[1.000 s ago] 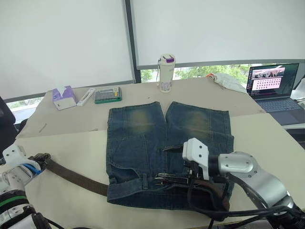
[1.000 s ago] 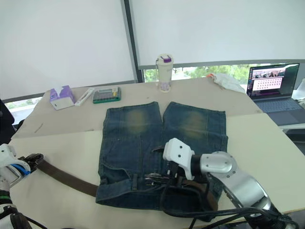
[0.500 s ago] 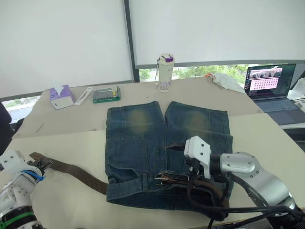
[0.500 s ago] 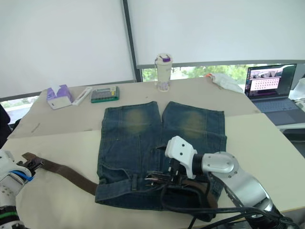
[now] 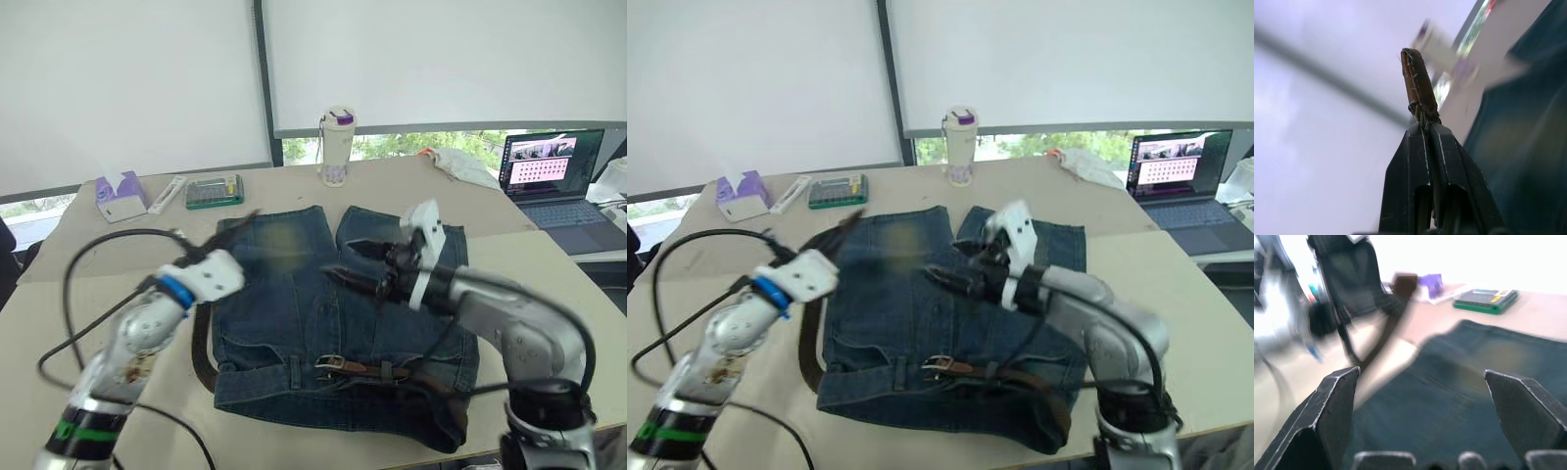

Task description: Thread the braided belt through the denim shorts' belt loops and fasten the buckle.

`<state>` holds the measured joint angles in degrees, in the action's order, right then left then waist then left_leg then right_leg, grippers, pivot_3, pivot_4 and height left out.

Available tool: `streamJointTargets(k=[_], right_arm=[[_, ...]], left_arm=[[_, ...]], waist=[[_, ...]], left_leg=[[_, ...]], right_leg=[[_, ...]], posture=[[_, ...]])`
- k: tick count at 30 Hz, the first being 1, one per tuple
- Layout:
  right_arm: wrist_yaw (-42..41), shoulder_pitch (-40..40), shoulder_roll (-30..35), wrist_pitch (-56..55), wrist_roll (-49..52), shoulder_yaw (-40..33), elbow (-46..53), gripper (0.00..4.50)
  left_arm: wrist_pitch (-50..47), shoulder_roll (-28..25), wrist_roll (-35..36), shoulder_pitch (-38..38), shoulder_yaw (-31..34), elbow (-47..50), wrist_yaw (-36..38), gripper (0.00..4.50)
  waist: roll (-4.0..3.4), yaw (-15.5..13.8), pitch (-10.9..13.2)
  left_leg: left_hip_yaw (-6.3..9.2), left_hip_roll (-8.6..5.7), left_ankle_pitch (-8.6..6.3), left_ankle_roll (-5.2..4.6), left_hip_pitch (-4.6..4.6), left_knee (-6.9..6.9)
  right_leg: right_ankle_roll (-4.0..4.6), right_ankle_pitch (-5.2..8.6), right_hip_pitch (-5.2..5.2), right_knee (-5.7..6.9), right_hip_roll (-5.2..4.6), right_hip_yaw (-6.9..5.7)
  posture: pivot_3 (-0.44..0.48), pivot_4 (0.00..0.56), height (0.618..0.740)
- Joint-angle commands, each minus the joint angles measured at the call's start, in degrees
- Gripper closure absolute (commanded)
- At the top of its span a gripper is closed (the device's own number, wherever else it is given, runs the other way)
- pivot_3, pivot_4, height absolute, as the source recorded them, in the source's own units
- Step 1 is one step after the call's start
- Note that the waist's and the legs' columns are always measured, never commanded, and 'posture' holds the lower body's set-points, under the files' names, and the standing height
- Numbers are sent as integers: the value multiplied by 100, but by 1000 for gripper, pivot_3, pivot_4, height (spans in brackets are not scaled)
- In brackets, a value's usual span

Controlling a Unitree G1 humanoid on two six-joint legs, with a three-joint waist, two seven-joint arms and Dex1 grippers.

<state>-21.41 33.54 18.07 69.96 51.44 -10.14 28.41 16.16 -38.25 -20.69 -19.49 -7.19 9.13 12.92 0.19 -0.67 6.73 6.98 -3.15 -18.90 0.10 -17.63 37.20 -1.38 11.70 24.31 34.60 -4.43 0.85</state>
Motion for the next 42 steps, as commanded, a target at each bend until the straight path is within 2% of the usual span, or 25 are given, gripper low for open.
streamJointTargets(k=[1, 7, 12, 13, 18, 25, 37, 39, 40, 42], right_arm=[[1019, 394, -470, 806, 997, -724, -256, 0], [2702, 535, -1014, 909, 2302, -1266, -494, 0], [3813, 412, -878, 581, 3334, -1079, -604, 0], [3971, 369, -792, 510, 3513, -988, -620, 521], [4529, 92, -334, 19, 4360, -471, -559, 2208], [4754, -84, 226, -690, 4887, 73, -484, 4469], [4759, -349, 836, -1489, 5426, 497, -415, 4469], [4726, -379, 931, -1573, 5484, 526, -399, 4469], [4710, -387, 970, -1612, 5494, 534, -396, 4469], [4656, -410, 1062, -1685, 5498, 552, -383, 4469]], left_arm=[[1150, 166, -614, -571, -550, -640, -224, 4492], [2173, 403, -878, -1057, -882, -1279, -299, 4492], [2588, 485, -965, -1262, -911, -1542, -329, 4492], [2642, 505, -990, -1298, -908, -1589, -340, 4500], [2865, 581, -1090, -1457, -892, -1809, -346, 4500], [2944, 592, -1100, -1461, -846, -1831, -300, 4500], [2966, 545, -728, -1434, -814, -1821, 40, 4500], [2812, 545, -243, -1358, -841, -1774, 364, 4500], [2511, 558, 298, -1293, -861, -1707, 731, 4500], [1501, 493, 1827, -1084, -939, -1307, 1812, 4500]], waist=[[-8, 0, 0], [-16, 43, -1], [-18, 46, -1], [-18, 47, -1], [-18, 61, 0], [-18, 91, 0], [-17, 85, 1], [-17, 85, 1], [-17, 87, 1], [-17, 115, 1]], left_leg=[[0, -1, 0, -1, 1, -4], [-7, -2, 5, -5, -6, -14], [-7, -6, 10, -13, -10, -13], [-7, -8, 11, -16, -10, -13], [-8, -9, 13, -20, -10, -12], [-14, -7, 17, -27, -8, -12], [-14, -8, 19, -30, -6, -11], [-14, -9, 19, -30, -6, -11], [-14, -9, 19, -30, -6, -11], [-14, -7, 19, -30, -6, -11]], right_leg=[[0, 0, 1, 1, 0, 0], [-2, -1, 15, 33, 0, 4], [-6, -2, 14, 32, 0, -1], [-7, -2, 13, 32, -1, -1], [-11, -2, 5, 29, 0, -4], [-14, -1, -1, 28, 3, -5], [-15, 0, -5, 26, 2, -5], [-16, 0, -6, 25, 2, -5], [-16, 0, -6, 25, 1, -5], [-16, 0, -6, 25, 2, -5]], posture=[[0, 150, 740], [0, 150, 740], [0, 150, 740], [0, 150, 740], [0, 150, 740], [0, 150, 740], [0, 150, 740], [0, 150, 740], [0, 150, 740], [0, 150, 740]])
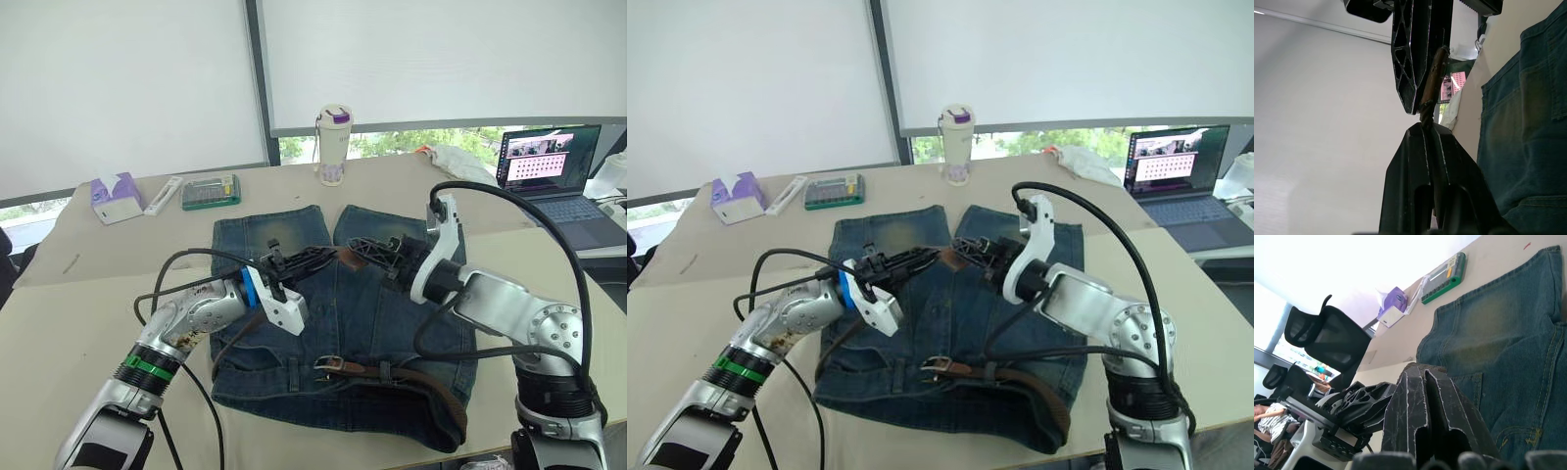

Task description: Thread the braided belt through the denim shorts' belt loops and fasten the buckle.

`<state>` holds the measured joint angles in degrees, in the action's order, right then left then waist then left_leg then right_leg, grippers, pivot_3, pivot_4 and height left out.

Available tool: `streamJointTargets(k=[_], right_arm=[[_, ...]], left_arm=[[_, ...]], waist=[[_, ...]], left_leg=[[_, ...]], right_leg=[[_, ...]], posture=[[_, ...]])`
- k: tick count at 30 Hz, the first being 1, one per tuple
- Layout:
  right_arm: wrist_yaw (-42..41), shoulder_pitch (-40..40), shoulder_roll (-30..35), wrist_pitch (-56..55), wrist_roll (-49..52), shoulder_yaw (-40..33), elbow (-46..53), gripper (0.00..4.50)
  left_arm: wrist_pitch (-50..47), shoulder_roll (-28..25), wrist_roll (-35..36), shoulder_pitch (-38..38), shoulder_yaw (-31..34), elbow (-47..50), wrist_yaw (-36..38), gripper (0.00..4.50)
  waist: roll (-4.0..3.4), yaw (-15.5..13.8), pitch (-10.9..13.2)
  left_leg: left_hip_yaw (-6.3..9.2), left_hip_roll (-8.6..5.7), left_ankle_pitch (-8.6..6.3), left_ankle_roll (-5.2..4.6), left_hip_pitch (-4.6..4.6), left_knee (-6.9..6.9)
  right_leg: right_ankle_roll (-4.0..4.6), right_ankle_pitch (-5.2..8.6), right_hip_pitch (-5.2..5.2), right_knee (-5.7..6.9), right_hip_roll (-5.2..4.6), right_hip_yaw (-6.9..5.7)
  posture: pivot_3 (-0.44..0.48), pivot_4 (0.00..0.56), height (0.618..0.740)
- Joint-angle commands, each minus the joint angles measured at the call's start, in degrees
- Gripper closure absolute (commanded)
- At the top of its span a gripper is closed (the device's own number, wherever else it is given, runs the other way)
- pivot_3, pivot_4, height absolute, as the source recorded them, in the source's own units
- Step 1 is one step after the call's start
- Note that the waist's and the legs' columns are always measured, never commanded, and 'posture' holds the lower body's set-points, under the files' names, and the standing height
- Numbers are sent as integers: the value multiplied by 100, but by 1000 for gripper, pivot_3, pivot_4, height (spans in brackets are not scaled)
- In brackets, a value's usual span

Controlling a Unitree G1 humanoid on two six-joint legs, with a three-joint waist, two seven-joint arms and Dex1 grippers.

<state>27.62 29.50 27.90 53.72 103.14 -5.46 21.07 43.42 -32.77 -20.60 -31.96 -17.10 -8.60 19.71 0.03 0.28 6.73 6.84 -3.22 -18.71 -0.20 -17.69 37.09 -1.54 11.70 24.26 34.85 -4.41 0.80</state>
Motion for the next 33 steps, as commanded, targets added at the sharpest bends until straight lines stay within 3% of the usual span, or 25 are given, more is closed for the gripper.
streamJointTargets(k=[1, 5, 7, 9, 10, 15, 17, 20, 25, 29, 31, 33], right_arm=[[-277, -21, 120, -91, 331, 89, 363, 4493], [-462, -97, 300, -172, 344, 93, 413, 4500], [-708, -152, 416, -147, 331, 86, 493, 4500], [-993, -180, 543, -69, 223, 135, 578, 4500], [-1181, -190, 611, -20, 187, 180, 654, 4500], [-2026, -334, 993, 123, 128, 303, 1115, 4500], [-2340, -448, 1147, 112, 228, 265, 1285, 4500], [-2868, -646, 1522, 192, 274, 173, 1566, 4500], [-3269, -877, 2027, 152, 24, 125, 1648, 4500], [-3424, -885, 2186, 96, -366, 209, 1628, 4500], [-3426, -818, 2149, 85, -602, 326, 1640, 4500], [-3331, -780, 2058, 50, -736, 419, 1620, 4500]], left_arm=[[-2078, -75, 2636, 278, 122, 795, 1564, 4175], [-5792, -399, 5587, 232, 899, 1698, 2087, 2924], [-8254, -1036, 7775, -32, 1611, 1401, 2405, 2238], [-9691, -1465, 8960, -171, 2087, 978, 2659, 1530], [-10112, -1614, 9192, -176, 2258, 714, 2767, 1220], [-11293, -1737, 9632, -481, 3140, -879, 2307, 1220], [-11532, -1744, 9655, -472, 3299, -942, 2272, 1220], [-11740, -1644, 9642, -255, 3409, -468, 2235, 1220], [-12372, -1407, 10117, -369, 3859, -766, 1788, 1220], [-13380, -1582, 10929, 107, 3569, 217, 1936, 1220], [-13579, -1918, 11281, 693, 3167, 1218, 2113, 1220], [-13585, -2032, 11715, 1023, 3062, 1454, 2105, 1220]], waist=[[0, 27, 1], [0, 98, 10], [3, 129, 15], [0, 219, 23], [-3, 242, 24], [-6, 216, 27], [9, 214, 30], [16, 161, 32], [25, 59, 33], [27, 60, 33], [27, 73, 33], [25, 88, 32]], left_leg=[[1, 1, 0, -1, 0, 0], [13, 2, -1, -5, -4, 6], [17, 3, -1, -7, -2, 8], [33, 0, -2, -10, 2, 11], [36, -5, -2, -12, 8, 10], [34, -32, -8, -21, 36, 5], [35, -32, -2, -12, 36, 5], [36, -32, 1, -5, 34, 5], [26, -27, 2, -2, 32, 6], [26, -26, 2, -1, 30, 5], [24, -21, 2, 0, 28, 4], [15, -18, 2, 1, 31, -5]], right_leg=[[-1, 1, 0, 2, 0, 0], [-6, 4, 1, 2, 6, -5], [-8, 6, 0, 4, 10, -7], [-20, 16, -2, 6, 18, -17], [-25, 19, -2, 8, 24, -19], [-31, 31, -17, 5, 18, -14], [-30, 31, -13, 0, 19, -13], [-30, 31, -11, -2, 7, -10], [-26, 28, -14, -19, -4, 5], [-26, 28, -11, -17, -2, 4], [-26, 28, -8, -15, -3, 10], [-25, 27, -3, -13, -4, 23]], posture=[[0, 150, 740], [0, 150, 740], [0, 150, 740], [0, 150, 740], [0, 150, 740], [0, 150, 740], [0, 150, 740], [0, 150, 740], [0, 150, 740], [0, 150, 740], [0, 150, 740], [0, 150, 740]])
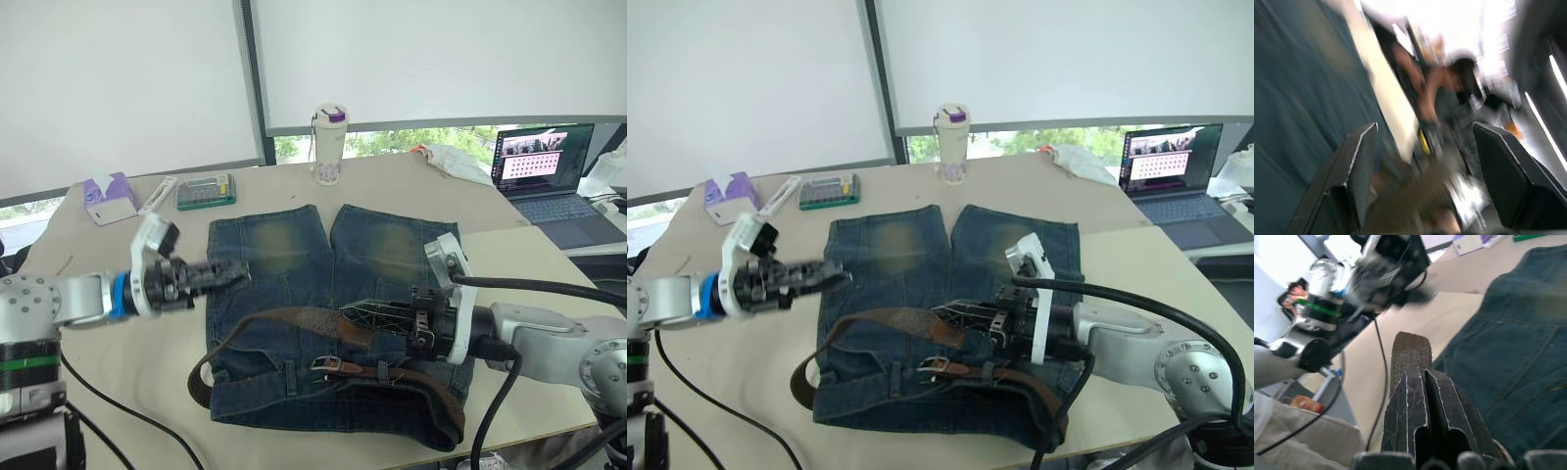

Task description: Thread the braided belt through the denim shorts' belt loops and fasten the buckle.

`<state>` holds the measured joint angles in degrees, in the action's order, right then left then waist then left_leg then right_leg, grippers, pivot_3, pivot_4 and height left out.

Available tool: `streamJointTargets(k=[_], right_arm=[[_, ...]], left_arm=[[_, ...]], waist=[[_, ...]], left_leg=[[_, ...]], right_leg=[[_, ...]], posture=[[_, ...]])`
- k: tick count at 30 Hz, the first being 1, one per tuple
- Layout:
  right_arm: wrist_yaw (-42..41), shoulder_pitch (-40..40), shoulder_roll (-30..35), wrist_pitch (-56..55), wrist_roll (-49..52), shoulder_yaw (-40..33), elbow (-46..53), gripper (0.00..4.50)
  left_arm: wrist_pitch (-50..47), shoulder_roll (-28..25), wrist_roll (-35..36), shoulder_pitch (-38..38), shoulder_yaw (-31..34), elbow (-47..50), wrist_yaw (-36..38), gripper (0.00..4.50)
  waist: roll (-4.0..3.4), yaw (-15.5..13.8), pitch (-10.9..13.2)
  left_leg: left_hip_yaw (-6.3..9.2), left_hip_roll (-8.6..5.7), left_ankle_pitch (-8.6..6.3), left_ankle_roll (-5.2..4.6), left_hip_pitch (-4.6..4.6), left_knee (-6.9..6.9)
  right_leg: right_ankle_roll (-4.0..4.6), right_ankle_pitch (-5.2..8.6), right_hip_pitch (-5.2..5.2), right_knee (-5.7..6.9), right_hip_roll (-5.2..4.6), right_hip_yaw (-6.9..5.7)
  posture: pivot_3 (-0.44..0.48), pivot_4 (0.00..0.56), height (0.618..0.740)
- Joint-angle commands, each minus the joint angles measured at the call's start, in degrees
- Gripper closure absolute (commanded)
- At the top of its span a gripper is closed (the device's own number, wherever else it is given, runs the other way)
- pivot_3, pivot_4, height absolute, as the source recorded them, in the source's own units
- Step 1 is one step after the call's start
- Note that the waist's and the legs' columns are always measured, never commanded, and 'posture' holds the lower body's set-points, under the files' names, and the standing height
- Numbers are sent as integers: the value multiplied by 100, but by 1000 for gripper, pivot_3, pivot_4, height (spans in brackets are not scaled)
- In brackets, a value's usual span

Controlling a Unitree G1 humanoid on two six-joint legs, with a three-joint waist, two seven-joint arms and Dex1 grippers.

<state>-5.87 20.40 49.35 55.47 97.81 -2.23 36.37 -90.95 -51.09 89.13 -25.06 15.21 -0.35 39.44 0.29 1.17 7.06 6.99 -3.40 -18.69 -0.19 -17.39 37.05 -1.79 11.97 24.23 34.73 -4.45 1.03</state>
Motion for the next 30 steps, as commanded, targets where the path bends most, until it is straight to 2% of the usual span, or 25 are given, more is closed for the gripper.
streamJointTargets(k=[1, 3, 6, 7, 9, 12, 13, 14, 19, 26, 30], right_arm=[[58, 135, -124, -144, -229, 123, 77, 4500], [112, 137, -184, -164, -315, 173, 78, 4500], [224, 126, -276, -187, -376, 215, 81, 4500], [234, 122, -298, -191, -362, 223, 95, 4500], [257, 116, -340, -189, -343, 241, 131, 4500], [194, 125, -361, -155, -338, 298, 193, 4500], [169, 128, -360, -148, -330, 314, 205, 4500], [153, 124, -348, -143, -328, 322, 222, 4500], [44, 108, -292, -81, -468, 387, 269, 4500], [-121, 94, -226, -22, -648, 456, 326, 4500], [-177, 93, -199, 4, -792, 516, 354, 4500]], left_arm=[[-98, -249, 918, 431, -199, 634, 85, 1220], [70, -459, 1332, 687, -315, 802, 21, 1220], [586, -626, 1847, 1204, -490, 1076, -477, 1220], [855, -508, 1760, 1353, -475, 1263, -767, 1220], [1378, -472, 2089, 1579, -649, 1325, -1395, 1220], [1879, -394, 2387, 1924, -757, 1485, -1817, 353], [2018, -308, 2387, 2023, -765, 1527, -1896, 81], [2154, -197, 2387, 2113, -769, 1553, -1995, 32], [2505, 433, 2387, 2374, -688, 1666, -2103, 32], [2870, 1479, 2387, 2505, -724, 1753, -2845, 32], [2887, 1871, 2387, 2432, -770, 1799, -3110, 32]], waist=[[-3, -14, 0], [0, -30, 2], [-4, -58, 2], [-6, -60, 2], [-5, -73, 2], [-2, -71, 2], [-4, -71, 2], [-8, -76, 1], [-10, -87, 0], [-11, -116, -1], [-10, -137, -2]], left_leg=[[-2, 0, 0, 1, 2, -2], [-1, 7, 1, 2, 0, -5], [3, 13, 4, 8, -1, -7], [2, 13, 4, 9, -1, -8], [1, 9, 5, 10, -2, -8], [2, 14, 15, 29, -11, -8], [2, 14, 15, 29, -11, -8], [2, 13, 15, 29, -11, -8], [-2, 14, 14, 27, -13, -8], [-5, 13, 15, 27, -13, -8], [-5, 14, 19, 34, -15, -7]], right_leg=[[0, 0, 1, 1, -2, 4], [3, 0, 3, -1, 0, -3], [9, -1, 1, -3, 2, -14], [9, -1, 0, -4, 0, -11], [10, -1, -1, -9, -5, -8], [17, -7, 1, -22, -6, -7], [18, -7, 2, -22, -6, -7], [18, -7, 1, -23, -6, -7], [22, -9, -2, -30, 0, -11], [22, -10, -7, -35, 0, -10], [25, -13, -10, -44, 2, -11]], posture=[[0, 150, 740], [0, 150, 740], [0, 150, 740], [0, 150, 740], [0, 150, 740], [0, 150, 740], [0, 150, 740], [0, 150, 740], [0, 150, 740], [0, 150, 740], [0, 150, 740]])
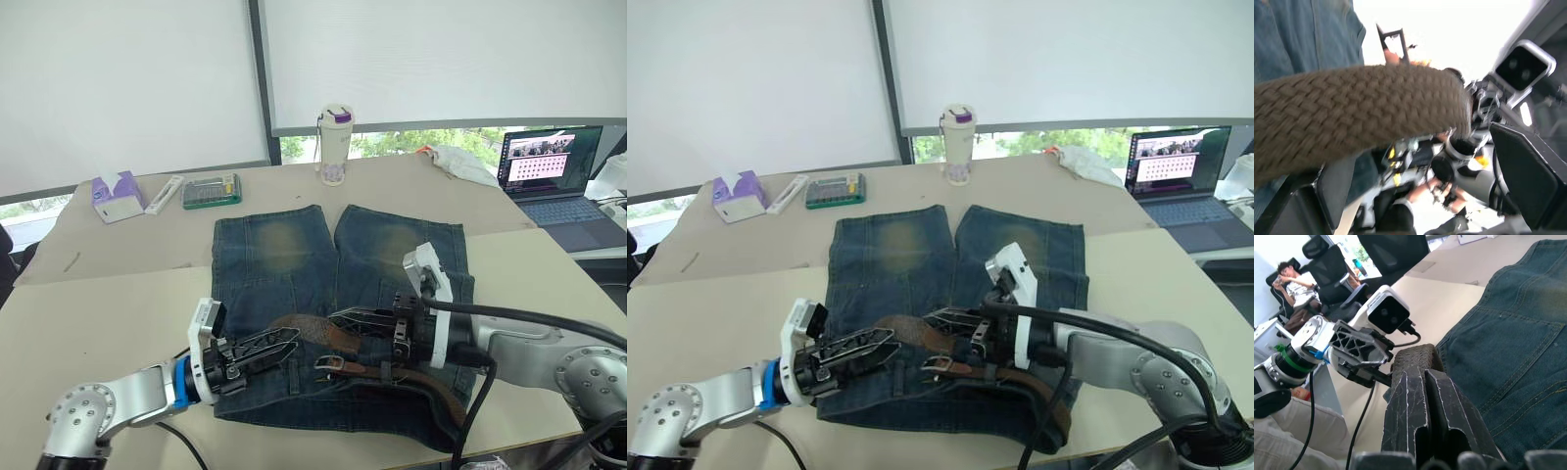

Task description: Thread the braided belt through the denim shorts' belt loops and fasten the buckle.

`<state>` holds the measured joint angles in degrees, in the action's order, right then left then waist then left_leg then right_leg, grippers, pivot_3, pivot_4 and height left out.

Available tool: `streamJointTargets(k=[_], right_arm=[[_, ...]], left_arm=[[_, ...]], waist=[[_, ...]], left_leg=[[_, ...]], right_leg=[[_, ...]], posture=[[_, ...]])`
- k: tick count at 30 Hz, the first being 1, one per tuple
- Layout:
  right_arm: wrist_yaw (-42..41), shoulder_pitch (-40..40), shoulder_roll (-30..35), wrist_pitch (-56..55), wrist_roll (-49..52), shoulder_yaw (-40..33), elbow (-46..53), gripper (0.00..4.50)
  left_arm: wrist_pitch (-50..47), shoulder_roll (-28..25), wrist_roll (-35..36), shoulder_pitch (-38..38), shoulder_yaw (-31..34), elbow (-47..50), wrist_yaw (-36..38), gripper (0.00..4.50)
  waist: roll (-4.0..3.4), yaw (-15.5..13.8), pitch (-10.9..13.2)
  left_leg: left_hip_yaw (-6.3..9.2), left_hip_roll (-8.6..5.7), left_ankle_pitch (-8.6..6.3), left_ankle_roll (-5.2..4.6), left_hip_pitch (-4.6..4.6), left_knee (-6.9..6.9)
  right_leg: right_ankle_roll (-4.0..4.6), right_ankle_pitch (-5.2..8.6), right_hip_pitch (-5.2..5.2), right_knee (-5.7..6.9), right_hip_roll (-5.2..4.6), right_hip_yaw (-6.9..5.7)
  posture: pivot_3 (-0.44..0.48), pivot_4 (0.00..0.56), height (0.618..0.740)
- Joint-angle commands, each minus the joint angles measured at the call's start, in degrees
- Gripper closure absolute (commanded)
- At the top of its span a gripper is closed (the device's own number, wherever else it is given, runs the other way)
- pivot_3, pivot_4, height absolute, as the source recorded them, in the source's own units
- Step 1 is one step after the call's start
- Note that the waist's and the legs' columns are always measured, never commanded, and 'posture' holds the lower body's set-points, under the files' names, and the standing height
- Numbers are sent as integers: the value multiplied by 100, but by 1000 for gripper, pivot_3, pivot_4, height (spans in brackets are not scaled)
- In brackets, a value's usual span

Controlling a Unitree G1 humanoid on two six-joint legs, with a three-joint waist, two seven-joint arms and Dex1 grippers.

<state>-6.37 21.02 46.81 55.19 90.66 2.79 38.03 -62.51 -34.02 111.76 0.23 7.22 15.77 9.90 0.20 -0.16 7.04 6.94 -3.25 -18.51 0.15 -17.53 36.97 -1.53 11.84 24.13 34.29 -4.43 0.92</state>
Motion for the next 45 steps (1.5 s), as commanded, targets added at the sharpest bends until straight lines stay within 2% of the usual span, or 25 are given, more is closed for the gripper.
streamJointTargets(k=[1, 4, 13, 15, 16, 17, 19, 21, 29, 35, 41, 45], right_arm=[[-146, 27, 66, 34, -112, 23, 191, 4500], [-206, 14, 87, 30, -171, 39, 197, 4500], [-488, -24, 190, 71, -515, 86, 253, 4500], [-593, -19, 190, 41, -812, 107, 262, 4500], [-746, -19, 258, 33, -1115, 166, 316, 4500], [-798, -37, 400, -9, -1801, 404, 385, 3767], [-879, -105, 634, -161, -3092, 926, 449, 3121], [-1425, -264, 959, -354, -3913, 1455, 594, 2440], [-2549, -361, 918, -633, -5044, 1836, 320, 2440], [-2715, 57, 351, -542, -5837, 2214, -61, 2440], [-3189, 146, 15, -715, -6048, 2189, -309, 2440], [-4096, 205, 168, -1601, -6513, 2386, -399, 2440]], left_arm=[[31, 219, 124, -110, 46, 175, -196, 32], [-77, 182, 124, -150, 14, 136, -248, 888], [-238, 60, 124, -279, -10, -38, -232, 3937], [-218, 88, 124, -281, 6, -51, -295, 4425], [-168, 123, 124, -254, 41, -57, -395, 4425], [-71, 202, 124, -194, 120, -110, -625, 4500], [73, 281, 124, -75, 245, -139, -983, 4500], [192, 322, 124, 45, 283, -112, -1367, 4500], [142, 208, 124, 131, 441, -81, -1665, 4500], [41, 129, 124, 243, 790, -269, -1528, 4500], [-569, -626, 124, 368, 1145, -666, -856, 4500], [-707, -1062, 124, 328, 1208, -1050, -734, 4500]], waist=[[-1, -6, 0], [-1, -8, 0], [0, -20, 0], [0, -24, 0], [0, -24, 0], [-3, -26, -2], [-4, -33, -4], [-2, -40, -4], [1, -47, -3], [1, -46, -3], [3, -39, -2], [0, -37, 0]], left_leg=[[0, -1, 8, 14, 0, 0], [-1, 0, 13, 23, -2, 0], [-2, -1, 13, 22, -2, 0], [-2, -1, 13, 22, -2, 0], [-2, -1, 13, 22, -1, 0], [-2, -1, 13, 22, -2, 0], [-2, -1, 13, 23, 0, 0], [0, -2, 18, 31, -2, 0], [0, 2, 22, 40, -3, -1], [2, 1, 23, 42, -4, -3], [7, 1, 24, 42, -3, -6], [9, -5, 23, 40, -2, -7]], right_leg=[[0, 0, 0, -1, 0, 0], [0, 0, 0, -3, 2, 0], [0, 0, -1, -6, 3, -1], [0, 0, -1, -7, 2, -1], [0, 0, -1, -7, 3, -1], [0, 0, -1, -8, 3, -1], [-1, 1, -1, -8, 2, -1], [-2, 1, 2, -10, 4, -2], [-4, 2, -1, -14, 4, -4], [-2, 1, 4, -15, 5, -4], [-1, 1, 6, -15, 8, -9], [-2, 2, 5, -15, 4, -13]], posture=[[0, 150, 740], [0, 150, 740], [0, 150, 740], [0, 150, 740], [0, 150, 740], [0, 150, 740], [0, 150, 740], [0, 150, 740], [0, 150, 740], [0, 150, 740], [0, 150, 740], [0, 150, 740]])
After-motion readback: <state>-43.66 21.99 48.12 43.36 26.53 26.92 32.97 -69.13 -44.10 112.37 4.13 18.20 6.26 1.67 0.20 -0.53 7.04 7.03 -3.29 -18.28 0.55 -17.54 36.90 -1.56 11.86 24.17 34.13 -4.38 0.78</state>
